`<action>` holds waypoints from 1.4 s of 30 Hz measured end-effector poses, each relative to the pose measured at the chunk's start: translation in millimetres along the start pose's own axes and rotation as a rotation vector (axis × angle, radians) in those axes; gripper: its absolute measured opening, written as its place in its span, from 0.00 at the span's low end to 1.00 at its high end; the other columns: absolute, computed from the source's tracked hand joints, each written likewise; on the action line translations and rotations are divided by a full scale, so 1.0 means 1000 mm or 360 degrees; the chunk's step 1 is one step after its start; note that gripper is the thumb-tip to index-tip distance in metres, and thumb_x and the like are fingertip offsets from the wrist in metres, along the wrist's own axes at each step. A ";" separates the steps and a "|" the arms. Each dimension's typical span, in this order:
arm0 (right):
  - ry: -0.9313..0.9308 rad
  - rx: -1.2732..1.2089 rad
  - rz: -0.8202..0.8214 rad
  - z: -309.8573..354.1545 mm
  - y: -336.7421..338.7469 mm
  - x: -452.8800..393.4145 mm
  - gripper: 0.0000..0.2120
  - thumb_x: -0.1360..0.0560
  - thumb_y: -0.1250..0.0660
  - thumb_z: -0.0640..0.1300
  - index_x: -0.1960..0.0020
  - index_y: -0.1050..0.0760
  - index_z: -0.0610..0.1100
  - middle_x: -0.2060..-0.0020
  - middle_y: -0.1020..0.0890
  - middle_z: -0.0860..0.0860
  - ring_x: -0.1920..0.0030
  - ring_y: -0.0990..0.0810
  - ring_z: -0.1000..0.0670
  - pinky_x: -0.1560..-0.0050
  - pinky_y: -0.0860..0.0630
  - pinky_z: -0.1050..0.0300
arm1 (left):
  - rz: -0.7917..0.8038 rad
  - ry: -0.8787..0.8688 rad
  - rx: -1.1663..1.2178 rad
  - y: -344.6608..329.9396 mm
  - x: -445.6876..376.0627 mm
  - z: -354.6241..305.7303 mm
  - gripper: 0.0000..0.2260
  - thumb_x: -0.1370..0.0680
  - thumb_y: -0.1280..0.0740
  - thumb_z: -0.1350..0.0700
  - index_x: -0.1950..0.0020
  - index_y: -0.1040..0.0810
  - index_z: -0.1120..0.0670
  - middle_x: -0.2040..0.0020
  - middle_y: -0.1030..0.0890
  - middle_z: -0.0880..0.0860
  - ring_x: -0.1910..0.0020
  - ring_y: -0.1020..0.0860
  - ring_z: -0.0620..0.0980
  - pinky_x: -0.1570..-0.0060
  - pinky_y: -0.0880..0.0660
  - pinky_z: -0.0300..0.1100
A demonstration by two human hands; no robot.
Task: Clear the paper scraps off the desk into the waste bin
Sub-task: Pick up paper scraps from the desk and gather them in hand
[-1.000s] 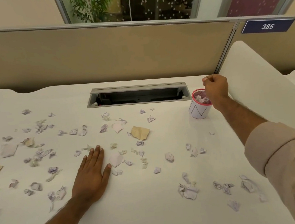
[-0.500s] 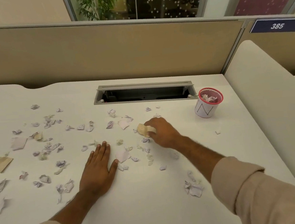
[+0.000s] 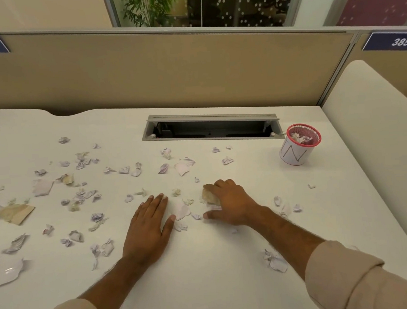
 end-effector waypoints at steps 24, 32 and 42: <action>-0.0424 -0.0774 -0.0697 -0.005 0.002 0.067 0.11 0.30 0.34 0.32 0.58 0.17 0.46 0.62 0.16 0.53 0.61 0.20 0.54 0.59 0.28 0.67 | -0.0114 -0.0054 0.0431 0.000 0.019 -0.061 0.13 0.25 0.37 0.70 0.60 0.18 0.55 0.53 0.20 0.49 0.53 0.28 0.50 0.54 0.34 0.36; -0.0679 -0.0493 -0.0811 -0.038 0.010 0.089 0.12 0.26 0.37 0.34 0.48 0.17 0.41 0.50 0.16 0.45 0.48 0.20 0.45 0.46 0.28 0.58 | -0.0065 0.0078 0.0521 0.001 0.024 -0.067 0.11 0.25 0.37 0.68 0.59 0.19 0.54 0.54 0.21 0.47 0.51 0.27 0.50 0.54 0.36 0.30; -0.0414 -0.0529 -0.0386 0.016 -0.023 0.089 0.18 0.23 0.39 0.55 0.38 0.24 0.47 0.43 0.20 0.48 0.41 0.25 0.46 0.40 0.28 0.52 | 0.0359 -0.0157 0.0297 -0.002 0.015 -0.090 0.29 0.24 0.34 0.43 0.24 0.36 0.46 0.25 0.36 0.47 0.29 0.38 0.51 0.30 0.37 0.46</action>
Point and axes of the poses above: each hand's wrist, its own x-axis away from the middle knuckle, its own y-axis out of the back of the hand, z = x × y, the point moved 2 cm from there along -x, towards the middle knuckle
